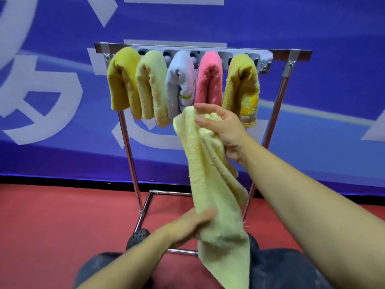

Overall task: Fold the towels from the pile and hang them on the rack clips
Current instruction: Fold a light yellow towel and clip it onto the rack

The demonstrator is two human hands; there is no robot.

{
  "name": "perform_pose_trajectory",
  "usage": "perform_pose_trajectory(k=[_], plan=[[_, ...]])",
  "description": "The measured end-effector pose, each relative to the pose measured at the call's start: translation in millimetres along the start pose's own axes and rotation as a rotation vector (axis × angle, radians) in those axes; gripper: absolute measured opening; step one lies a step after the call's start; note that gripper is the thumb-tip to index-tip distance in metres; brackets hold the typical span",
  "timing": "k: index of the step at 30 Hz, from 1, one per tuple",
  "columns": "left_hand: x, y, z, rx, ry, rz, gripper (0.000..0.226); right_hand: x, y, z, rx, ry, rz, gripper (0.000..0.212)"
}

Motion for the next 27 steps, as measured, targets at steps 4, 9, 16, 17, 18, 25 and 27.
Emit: perform_pose_trajectory(k=[4, 9, 16, 17, 18, 25, 27], plan=[[-2, 19, 10, 0.084, -0.038, 0.201, 0.070, 8, 12, 8, -0.104, 0.042, -0.038, 0.046], [14, 18, 17, 0.144, 0.029, -0.120, 0.051, 58, 5, -9, -0.249, 0.401, -0.095, 0.072], [53, -7, 5, 0.184, 0.162, -0.351, 0.053, 116, -55, -64, 0.016, 0.628, -0.206, 0.065], [59, -8, 3, 0.181, 0.164, -0.368, 0.051, 124, -63, -72, 0.066, 0.637, -0.172, 0.065], [64, -9, 2, 0.183, 0.166, -0.385, 0.052, 132, -69, -81, 0.104, 0.660, -0.123, 0.067], [81, -28, -3, 0.254, 0.176, -0.405, 0.053, 145, -46, -114, 0.122, 0.802, 0.305, 0.072], [83, -31, -5, 0.255, 0.160, -0.409, 0.046, 137, -35, -115, 0.121, 0.769, 0.328, 0.073]])
Point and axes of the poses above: each hand's wrist, its own z-axis towards the middle knuckle, its own y-axis out of the palm, x = y × z, the point moved 5 cm from there along z, towards the middle knuckle, and after that the axes turned 14 degrees about -x, right-handed, at the moved point
